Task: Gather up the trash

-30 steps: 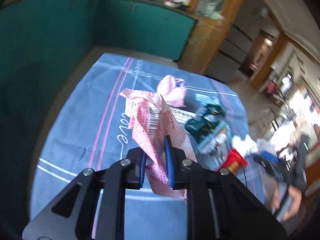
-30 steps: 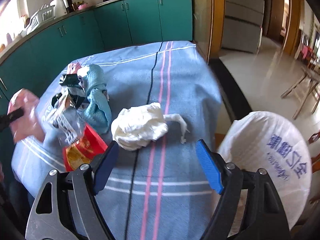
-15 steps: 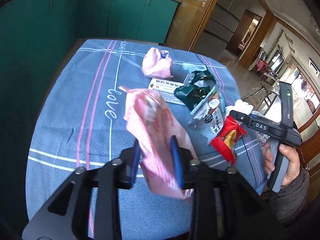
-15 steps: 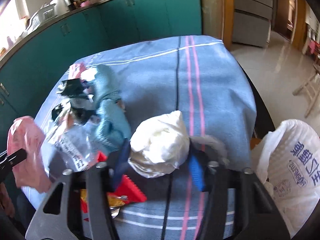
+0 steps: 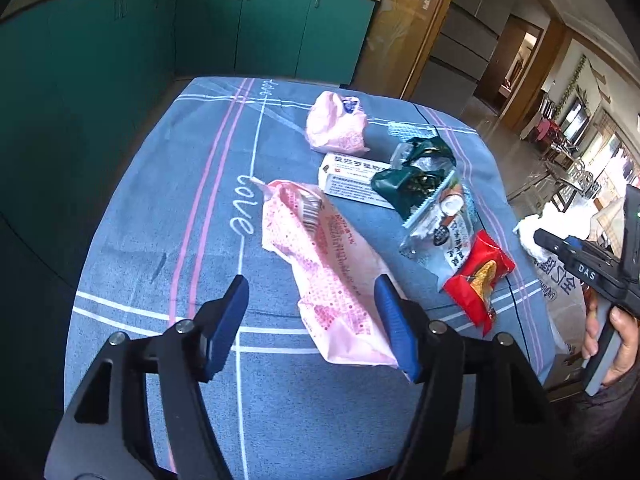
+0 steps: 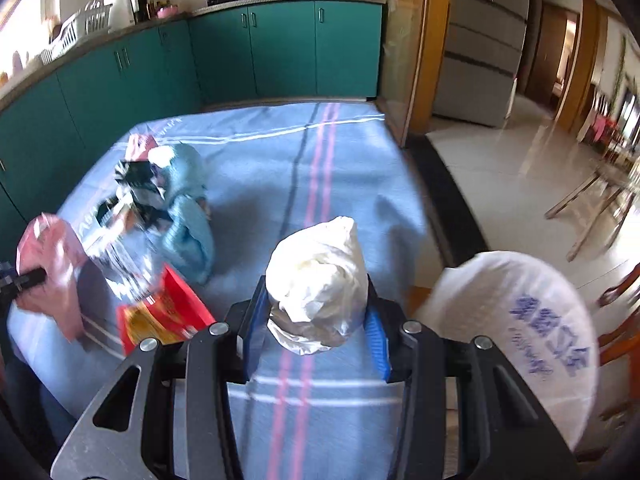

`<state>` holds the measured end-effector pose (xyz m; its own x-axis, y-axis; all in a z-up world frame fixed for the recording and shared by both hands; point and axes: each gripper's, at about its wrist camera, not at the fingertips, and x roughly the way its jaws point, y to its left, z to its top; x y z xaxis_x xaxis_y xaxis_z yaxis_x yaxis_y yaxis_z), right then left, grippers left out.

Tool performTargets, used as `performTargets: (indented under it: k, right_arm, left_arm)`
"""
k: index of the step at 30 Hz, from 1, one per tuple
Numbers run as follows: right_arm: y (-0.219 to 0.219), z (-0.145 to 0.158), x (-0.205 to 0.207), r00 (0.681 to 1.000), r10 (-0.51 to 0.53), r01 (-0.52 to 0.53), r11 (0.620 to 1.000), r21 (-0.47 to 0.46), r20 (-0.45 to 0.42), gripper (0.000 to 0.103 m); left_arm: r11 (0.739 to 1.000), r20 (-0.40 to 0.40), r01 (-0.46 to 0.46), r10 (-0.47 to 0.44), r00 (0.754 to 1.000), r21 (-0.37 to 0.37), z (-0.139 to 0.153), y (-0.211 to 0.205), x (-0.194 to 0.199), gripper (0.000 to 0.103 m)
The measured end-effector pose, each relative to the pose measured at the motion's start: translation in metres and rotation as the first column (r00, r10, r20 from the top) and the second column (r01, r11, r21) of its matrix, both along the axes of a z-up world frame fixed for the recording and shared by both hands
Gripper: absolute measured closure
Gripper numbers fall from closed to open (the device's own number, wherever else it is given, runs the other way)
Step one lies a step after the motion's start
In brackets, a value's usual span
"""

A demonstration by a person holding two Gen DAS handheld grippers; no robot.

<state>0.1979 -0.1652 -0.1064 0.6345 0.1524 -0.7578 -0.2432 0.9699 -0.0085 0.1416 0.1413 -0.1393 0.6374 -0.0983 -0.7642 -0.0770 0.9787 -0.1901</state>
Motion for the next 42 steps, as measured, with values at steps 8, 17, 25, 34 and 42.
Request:
performTargets:
  k: [8, 17, 25, 34, 42]
  right_arm:
    - [0.018, 0.0, -0.026, 0.988, 0.157, -0.157, 0.979, -0.129, -0.01, 0.058]
    - [0.035, -0.004, -0.032, 0.979, 0.204, -0.203, 0.973, -0.109, -0.007, 0.049]
    - [0.035, 0.0, -0.037, 0.982, 0.186, -0.183, 0.978, -0.104, 0.017, 0.034]
    - [0.027, -0.006, -0.035, 0.989, 0.151, -0.149, 0.983, -0.104, 0.006, 0.032]
    - [0.021, -0.01, -0.032, 0.993, 0.121, -0.121, 0.987, -0.11, -0.006, 0.028]
  left_arm:
    - [0.999, 0.007, 0.026, -0.026, 1.0, 0.031, 0.006, -0.017, 0.0, 0.036]
    - [0.993, 0.032, 0.013, -0.016, 0.999, 0.118, 0.015, -0.031, -0.005, 0.027]
    - [0.985, 0.041, 0.011, -0.019, 0.999, 0.175, 0.018, -0.04, -0.007, 0.022]
    - [0.972, 0.044, -0.011, 0.001, 0.999, 0.236, 0.018, -0.042, -0.009, 0.019]
    - [0.958, 0.057, -0.025, 0.01, 0.998, 0.284, 0.023, -0.046, -0.012, 0.017]
